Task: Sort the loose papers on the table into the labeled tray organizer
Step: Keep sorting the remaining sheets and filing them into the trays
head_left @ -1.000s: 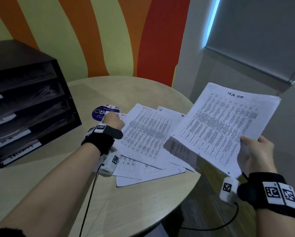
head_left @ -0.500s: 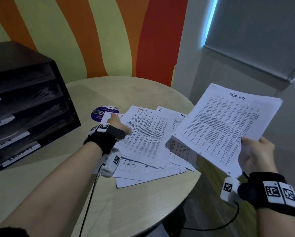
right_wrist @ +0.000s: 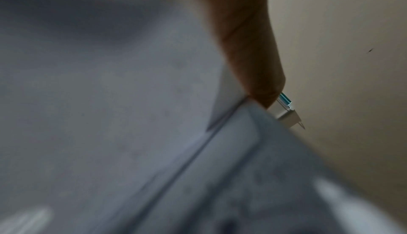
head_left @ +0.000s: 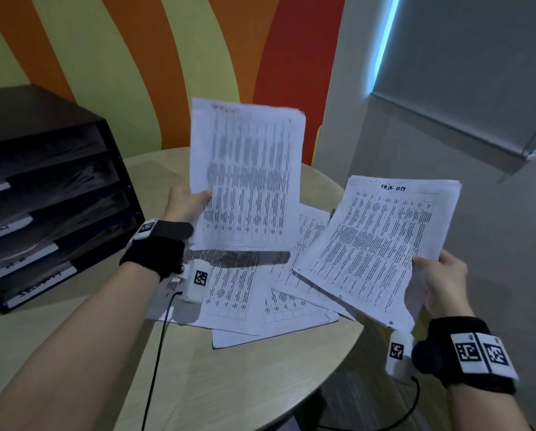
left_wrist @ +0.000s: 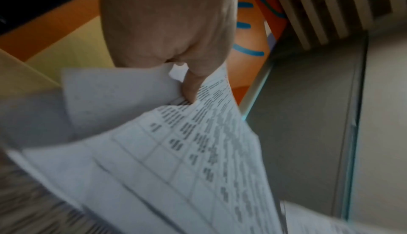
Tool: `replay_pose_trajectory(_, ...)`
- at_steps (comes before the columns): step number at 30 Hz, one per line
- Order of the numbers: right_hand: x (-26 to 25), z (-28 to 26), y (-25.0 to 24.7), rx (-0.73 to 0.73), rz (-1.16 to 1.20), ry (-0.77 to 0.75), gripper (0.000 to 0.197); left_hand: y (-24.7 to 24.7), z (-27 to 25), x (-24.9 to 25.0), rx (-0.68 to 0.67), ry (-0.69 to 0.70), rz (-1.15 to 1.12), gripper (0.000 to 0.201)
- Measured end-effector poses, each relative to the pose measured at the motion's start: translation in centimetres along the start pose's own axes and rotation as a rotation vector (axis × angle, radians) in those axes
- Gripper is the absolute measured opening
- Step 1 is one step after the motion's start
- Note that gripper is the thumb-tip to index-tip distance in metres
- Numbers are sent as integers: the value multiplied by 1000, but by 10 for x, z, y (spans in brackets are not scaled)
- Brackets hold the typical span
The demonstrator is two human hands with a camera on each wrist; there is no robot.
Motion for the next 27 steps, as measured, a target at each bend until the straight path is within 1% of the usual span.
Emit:
replay_pose_trajectory(2,-1,-1,3,-25,1,-12,16,-2,-3,13,-62,-36,-43,25)
replay_pose_trajectory(4,-8,-7,8,-77,19,-42,19,5,-10,19,-159,-45,-8,28)
replay_pose_trajectory(7,-23,-21,20,-195,71,-102,17,26,-21,13,-247,-33,136,21)
replay_pose_trajectory(10,-34,-35,34,-276,123,-168,15,50,-35,2,-357,-58,161,18)
replay_pose_trajectory(12,-40,-46,41,-306,173,-201,19,64,-44,-3,-403,-58,148,16)
replay_pose_trajectory(14,-46,-54,44,-299,251,-227,27,74,-48,-8,-374,-51,111,18)
replay_pose_trajectory(16,-51,-60,44,-308,330,-240,41,77,-47,-11,-292,-38,106,19)
replay_pose_trajectory(17,-53,-62,44,-323,345,-252,45,78,-47,-12,-263,-40,102,20)
replay_pose_trajectory(18,-55,-64,44,-341,331,-281,43,79,-48,-12,-259,-39,92,23)
replay_pose_trajectory(19,-55,-66,46,-345,272,-329,35,81,-50,-11,-274,-28,75,26)
replay_pose_trajectory(20,-56,-69,47,-336,193,-379,27,82,-53,-9,-302,-8,62,29)
replay_pose_trajectory(22,-56,-71,50,-258,78,-448,22,87,-60,-3,-366,93,65,27)
replay_pose_trajectory(24,-60,-75,49,-184,107,-492,20,88,-66,5,-383,212,52,25)
replay_pose_trajectory(27,-72,-82,43,-111,245,-577,22,88,-67,15,-355,338,-37,21)
Point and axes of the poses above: each hand's wrist, its own z-axis towards the middle knuckle, its own y-axis out of the palm, x = y × z, the point moved 1 cm from there along z, towards the middle knuckle, and after that the axes turned 10 degrees about -z, right-handed, at the moved point
